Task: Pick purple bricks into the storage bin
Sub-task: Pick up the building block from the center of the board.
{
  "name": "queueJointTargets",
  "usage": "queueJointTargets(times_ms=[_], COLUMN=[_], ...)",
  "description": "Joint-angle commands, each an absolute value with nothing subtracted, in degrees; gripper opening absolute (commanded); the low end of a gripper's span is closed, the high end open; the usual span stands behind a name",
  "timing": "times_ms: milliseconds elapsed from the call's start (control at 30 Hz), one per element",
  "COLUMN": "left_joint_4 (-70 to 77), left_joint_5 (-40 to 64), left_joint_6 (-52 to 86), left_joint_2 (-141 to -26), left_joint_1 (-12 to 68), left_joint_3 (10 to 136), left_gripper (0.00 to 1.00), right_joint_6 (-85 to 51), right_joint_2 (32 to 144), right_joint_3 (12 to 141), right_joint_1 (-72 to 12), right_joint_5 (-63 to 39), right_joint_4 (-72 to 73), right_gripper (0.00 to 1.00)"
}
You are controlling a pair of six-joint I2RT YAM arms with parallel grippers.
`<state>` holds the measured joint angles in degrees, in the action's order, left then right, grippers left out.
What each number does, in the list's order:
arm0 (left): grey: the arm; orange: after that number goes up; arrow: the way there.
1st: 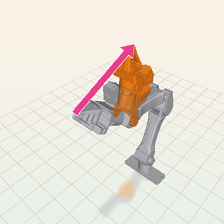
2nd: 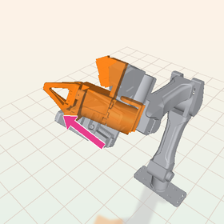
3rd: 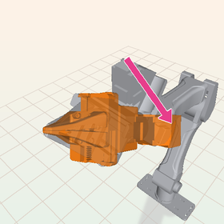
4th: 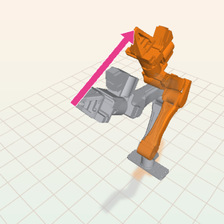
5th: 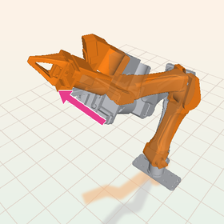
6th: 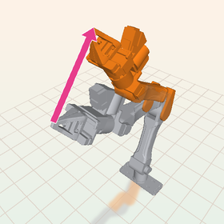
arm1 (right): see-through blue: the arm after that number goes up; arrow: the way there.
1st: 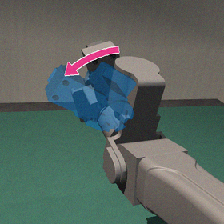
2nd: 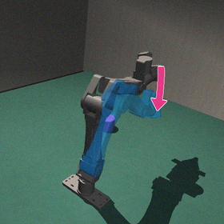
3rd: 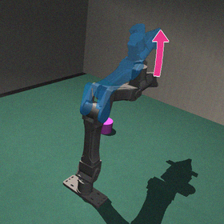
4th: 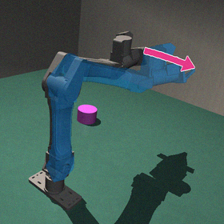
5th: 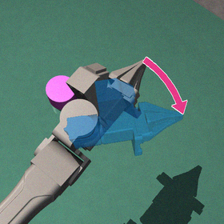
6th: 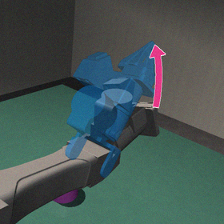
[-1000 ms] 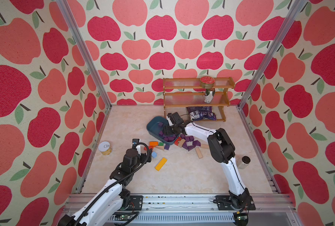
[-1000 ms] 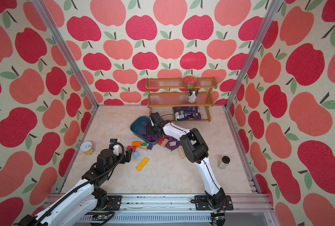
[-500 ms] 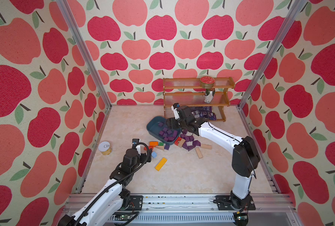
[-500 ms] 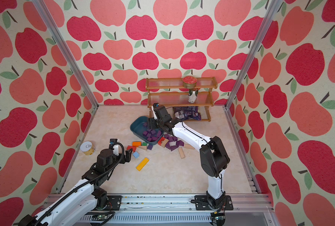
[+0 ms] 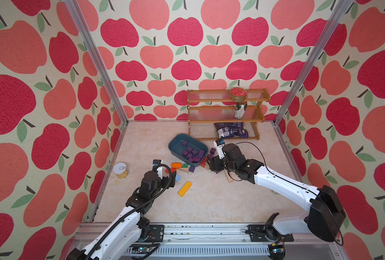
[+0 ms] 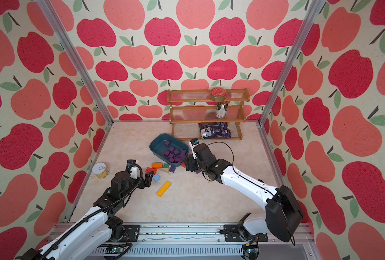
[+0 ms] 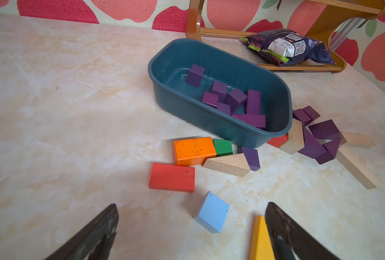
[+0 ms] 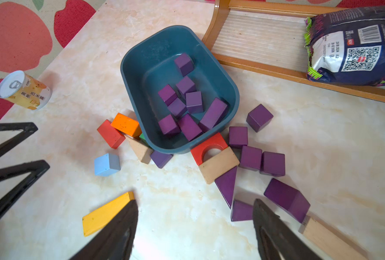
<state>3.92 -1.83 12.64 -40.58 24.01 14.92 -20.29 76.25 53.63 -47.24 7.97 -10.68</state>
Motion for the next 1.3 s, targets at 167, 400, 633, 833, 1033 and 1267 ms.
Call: queueJointTargets(times_ms=[167, 400, 633, 833, 1033, 1267], left_joint_4=[4.0, 8.0, 10.7, 12.5, 13.2, 13.5], left_joint_5=[-3.2, -5.8, -7.2, -6.8, -5.9, -2.9], left_joint_6=[12.5, 13.0, 15.0, 15.9, 14.9, 13.4], left_joint_2=[-43.8, -51.0, -61.5, -67.3, -72.2, -77.0], left_joint_1=[29.0, 34.5, 36.7, 37.4, 38.5, 40.2], left_joint_3=[19.6, 22.1, 26.1, 29.0, 31.3, 33.5], left_gripper=[0.99, 0.99, 0.99, 1.00, 0.99, 1.00], right_joint_6=[-19.1, -17.5, -16.5, -15.4, -14.2, -14.4], right_joint_2=[61.7, 51.6, 40.8, 33.8, 32.7, 32.3], right_joint_3=[41.8, 37.1, 32.6, 28.6, 28.2, 27.0], right_joint_1=[-47.4, -47.3, -47.3, -47.2, -47.1, -47.1], right_joint_5=[11.2, 14.2, 14.4, 15.8, 16.3, 17.2], right_joint_4=[-4.8, -7.3, -9.0, -8.2, -9.1, -9.1], right_gripper=[0.89, 0.96, 0.99, 0.99, 0.99, 0.99])
